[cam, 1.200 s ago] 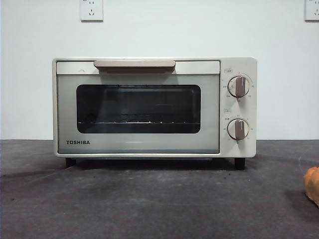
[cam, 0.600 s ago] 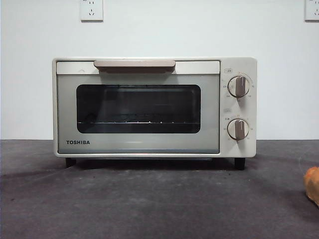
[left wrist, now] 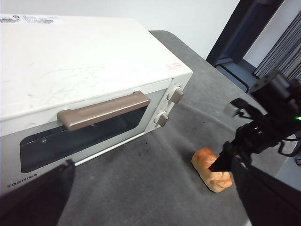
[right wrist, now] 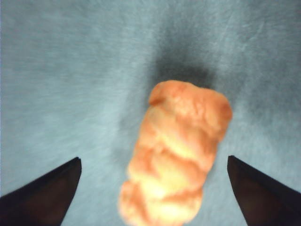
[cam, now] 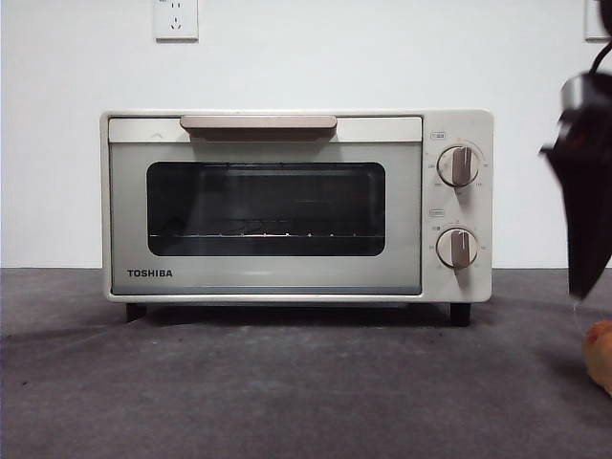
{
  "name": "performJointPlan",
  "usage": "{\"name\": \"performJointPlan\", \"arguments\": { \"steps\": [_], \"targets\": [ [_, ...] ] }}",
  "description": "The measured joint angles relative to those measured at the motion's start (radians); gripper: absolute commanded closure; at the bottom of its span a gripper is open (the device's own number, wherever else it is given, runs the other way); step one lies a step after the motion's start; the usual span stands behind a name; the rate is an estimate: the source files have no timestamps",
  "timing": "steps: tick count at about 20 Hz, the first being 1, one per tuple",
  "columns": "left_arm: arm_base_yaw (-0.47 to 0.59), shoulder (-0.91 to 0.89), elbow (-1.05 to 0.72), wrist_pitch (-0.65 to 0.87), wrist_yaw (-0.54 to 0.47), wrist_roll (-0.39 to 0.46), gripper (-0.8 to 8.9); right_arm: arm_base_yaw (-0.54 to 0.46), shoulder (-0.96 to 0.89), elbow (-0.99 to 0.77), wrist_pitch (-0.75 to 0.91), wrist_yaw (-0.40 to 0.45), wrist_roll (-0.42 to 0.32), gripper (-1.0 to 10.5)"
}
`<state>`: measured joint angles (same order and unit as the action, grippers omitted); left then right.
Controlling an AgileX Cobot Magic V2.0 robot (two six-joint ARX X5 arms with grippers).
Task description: The left arm flap open the oven, the right arm pick bread and place it into oven, the left arm flap close the oven
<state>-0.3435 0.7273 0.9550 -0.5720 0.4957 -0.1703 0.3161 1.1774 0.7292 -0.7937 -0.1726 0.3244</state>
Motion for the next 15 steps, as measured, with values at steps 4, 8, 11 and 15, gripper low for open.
{"name": "performJointPlan", "arguments": {
  "steps": [4,8,11,15],
  "targets": [
    [0.0,0.0,0.0,0.0,0.0,0.0,2.82,0.022,0.118,0.0,0.016,0.071,0.021,4.6],
    [0.0,0.0,0.0,0.0,0.0,0.0,2.82,0.023,0.193,0.0,0.077,0.069,0.021,7.6],
    [0.0,0.0,0.0,0.0,-0.003,0.0,2.88,0.023,0.195,0.0,0.079,0.067,0.016,9.0],
    [0.0,0.017,0.0,-0.038,-0.05,0.0,3.39,0.023,0.129,0.0,0.064,0.042,0.014,9.0]
  ]
}}
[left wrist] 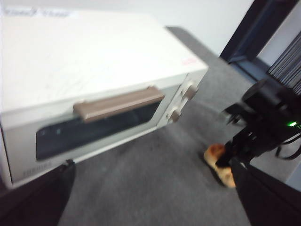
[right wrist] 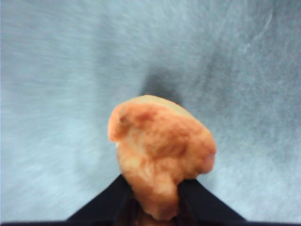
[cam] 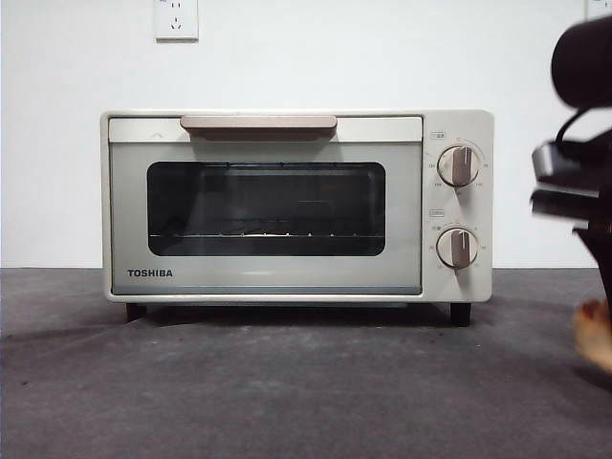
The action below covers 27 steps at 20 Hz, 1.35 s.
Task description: The left arm flap open the oven, the right arm pick bread and place it into oven, the left arm flap close the oven
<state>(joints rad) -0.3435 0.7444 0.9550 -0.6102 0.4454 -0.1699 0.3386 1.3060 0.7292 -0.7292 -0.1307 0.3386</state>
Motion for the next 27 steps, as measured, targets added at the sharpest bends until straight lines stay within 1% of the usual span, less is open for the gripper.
{"name": "performJointPlan", "arguments": {
  "steps": [3,5,6,8,10,13,17,20,23,27],
  "targets": [
    [0.0,0.052,0.0,-0.032,-0.001,0.003,4.22,0.0,-0.128,0.0,-0.06,-0.074,-0.003,9.0],
    [-0.001,0.1,0.0,-0.047,-0.001,0.003,5.45,0.0,-0.233,0.0,-0.102,-0.13,-0.018,9.0],
    [-0.005,0.128,0.007,-0.064,-0.001,0.003,6.31,0.0,-0.303,0.001,-0.122,-0.16,-0.022,9.0],
    [-0.016,0.201,0.049,-0.104,-0.001,0.005,7.61,0.0,-0.431,0.002,-0.153,-0.194,-0.028,9.0],
    [-0.022,0.277,0.106,-0.111,-0.001,0.009,7.94,0.0,-0.555,0.002,-0.169,-0.22,-0.028,9.0],
    [-0.037,0.398,0.194,-0.114,-0.002,0.04,7.97,0.0,-0.701,0.002,-0.169,-0.27,-0.027,9.0],
    [-0.069,0.576,0.32,-0.103,-0.009,0.132,7.97,0.0,-0.84,0.002,-0.149,-0.314,0.009,9.0],
    [-0.082,0.644,0.37,-0.057,-0.026,0.159,7.97,0.0,-0.871,0.002,-0.145,-0.315,0.027,9.0],
    [-0.09,0.689,0.383,0.004,-0.028,0.169,7.97,0.0,-0.888,0.002,-0.145,-0.321,0.034,9.0],
    [-0.094,0.742,0.385,0.013,-0.034,0.176,7.97,0.0,-0.892,0.002,-0.145,-0.338,0.037,9.0]
  ]
}}
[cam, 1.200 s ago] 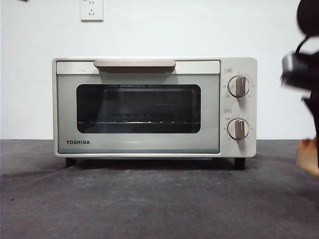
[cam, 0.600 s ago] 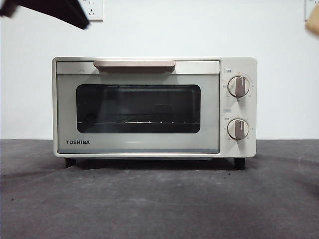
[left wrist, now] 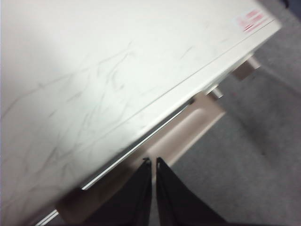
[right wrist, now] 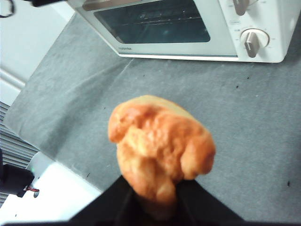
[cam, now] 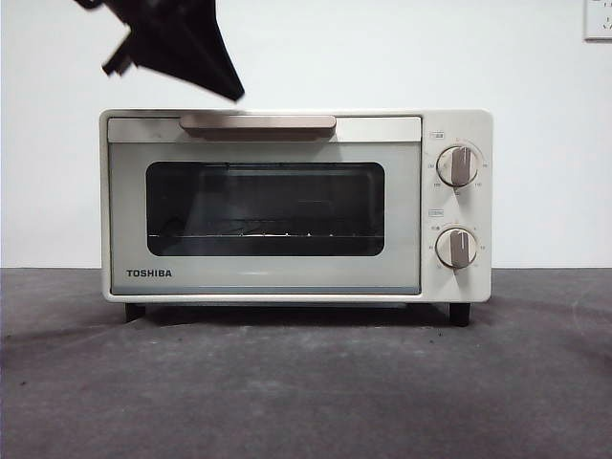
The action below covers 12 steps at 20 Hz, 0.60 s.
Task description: The left arm flap open the oven, the right arm pick bread and place it into oven, the left arm flap close the oven
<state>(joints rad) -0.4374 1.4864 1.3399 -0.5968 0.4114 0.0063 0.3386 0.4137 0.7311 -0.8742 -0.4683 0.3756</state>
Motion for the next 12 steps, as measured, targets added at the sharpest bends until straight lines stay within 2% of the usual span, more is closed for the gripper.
{"name": "performJointPlan", "arguments": {
  "steps": [5,12],
  "targets": [
    [-0.007,0.034,0.012,0.022,-0.043,0.003,7.97,0.0,0.0,0.0,0.0,0.0,0.0,9.0],
    [-0.027,0.045,0.028,-0.011,-0.049,0.023,7.97,0.0,0.0,0.0,0.0,0.0,0.0,9.0]
  ]
}}
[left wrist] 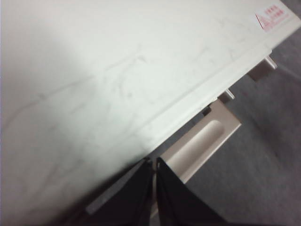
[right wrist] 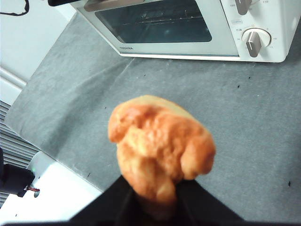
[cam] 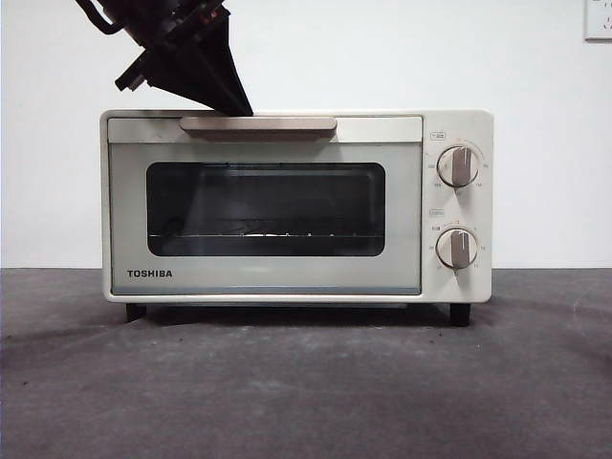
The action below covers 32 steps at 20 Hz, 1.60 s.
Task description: The left arm flap open the oven, the right arm pick bread and place it into oven, the left arm flap close the oven
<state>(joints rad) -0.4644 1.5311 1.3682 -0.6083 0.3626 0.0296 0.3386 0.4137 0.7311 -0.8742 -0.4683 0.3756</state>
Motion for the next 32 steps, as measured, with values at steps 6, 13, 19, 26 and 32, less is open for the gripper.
{"name": "performJointPlan", "arguments": {
  "steps": [6,13,19,26,32],
  "targets": [
    [-0.057,-0.013,0.007,-0.079,-0.056,0.051,7.97,0.0,0.0,0.0,0.0,0.0,0.0,9.0],
    [-0.109,-0.037,-0.039,-0.103,-0.056,0.065,7.97,0.0,0.0,0.0,0.0,0.0,0.0,9.0],
    [-0.143,-0.115,-0.205,-0.059,-0.042,0.048,7.97,0.0,0.0,0.0,0.0,0.0,0.0,9.0],
    [-0.187,-0.263,-0.472,0.183,-0.093,-0.082,7.97,0.0,0.0,0.0,0.008,0.0,0.0,9.0],
    [-0.219,-0.322,-0.608,0.261,-0.175,-0.182,7.97,0.0,0.0,0.0,0.011,0.0,0.0,9.0]
  ]
}}
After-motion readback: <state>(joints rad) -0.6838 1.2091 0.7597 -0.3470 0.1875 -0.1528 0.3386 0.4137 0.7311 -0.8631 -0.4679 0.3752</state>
